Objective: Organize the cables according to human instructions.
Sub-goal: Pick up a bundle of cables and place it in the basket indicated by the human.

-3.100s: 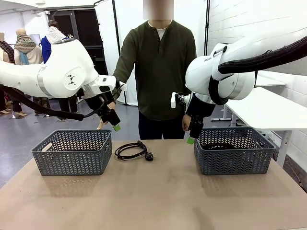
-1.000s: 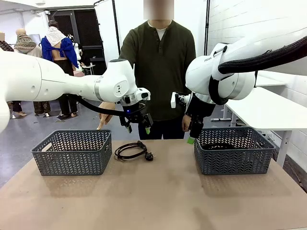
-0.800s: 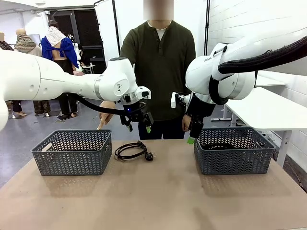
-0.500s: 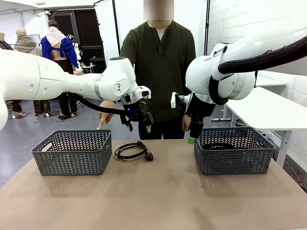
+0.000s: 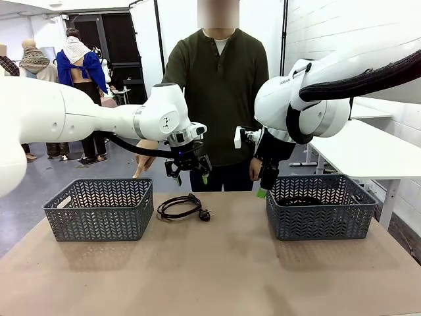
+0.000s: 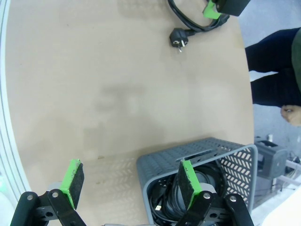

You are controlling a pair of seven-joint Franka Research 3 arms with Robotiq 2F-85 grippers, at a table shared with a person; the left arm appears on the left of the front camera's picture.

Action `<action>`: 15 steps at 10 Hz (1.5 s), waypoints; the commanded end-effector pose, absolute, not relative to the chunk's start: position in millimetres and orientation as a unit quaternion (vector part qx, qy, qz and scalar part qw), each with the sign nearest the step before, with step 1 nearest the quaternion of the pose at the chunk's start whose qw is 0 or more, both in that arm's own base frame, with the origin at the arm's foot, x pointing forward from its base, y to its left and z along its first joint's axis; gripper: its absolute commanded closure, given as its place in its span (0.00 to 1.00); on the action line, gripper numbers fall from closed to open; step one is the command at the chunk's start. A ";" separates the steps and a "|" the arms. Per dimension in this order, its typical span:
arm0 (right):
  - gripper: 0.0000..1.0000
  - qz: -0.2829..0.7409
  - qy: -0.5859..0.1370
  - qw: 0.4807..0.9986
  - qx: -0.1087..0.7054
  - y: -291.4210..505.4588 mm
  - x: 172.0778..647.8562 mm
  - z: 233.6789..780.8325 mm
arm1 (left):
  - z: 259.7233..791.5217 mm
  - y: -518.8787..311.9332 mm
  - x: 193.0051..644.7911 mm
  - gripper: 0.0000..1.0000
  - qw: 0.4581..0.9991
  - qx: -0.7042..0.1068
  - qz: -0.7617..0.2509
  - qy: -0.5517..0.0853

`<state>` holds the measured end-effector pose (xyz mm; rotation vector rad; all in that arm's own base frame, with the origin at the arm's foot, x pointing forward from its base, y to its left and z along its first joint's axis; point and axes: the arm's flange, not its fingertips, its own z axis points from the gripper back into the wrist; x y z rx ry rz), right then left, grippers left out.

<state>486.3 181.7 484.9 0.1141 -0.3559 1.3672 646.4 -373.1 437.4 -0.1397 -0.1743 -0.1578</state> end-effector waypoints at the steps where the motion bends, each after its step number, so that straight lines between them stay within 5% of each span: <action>1: 0.00 0.626 -0.162 0.761 0.048 181.8 486.5 484.9 | 435.9 -384.1 668.2 0.00 0.994 -0.067 -0.020 -0.080; 8: 0.00 0.626 -0.162 0.761 0.048 181.8 486.5 484.9 | 395.9 -395.6 708.8 0.00 0.988 -0.060 0.130 -0.053; 15: 0.00 0.626 -0.162 0.761 0.048 181.8 486.5 484.9 | 363.2 -402.7 732.2 0.00 0.986 -0.027 0.159 -0.046</action>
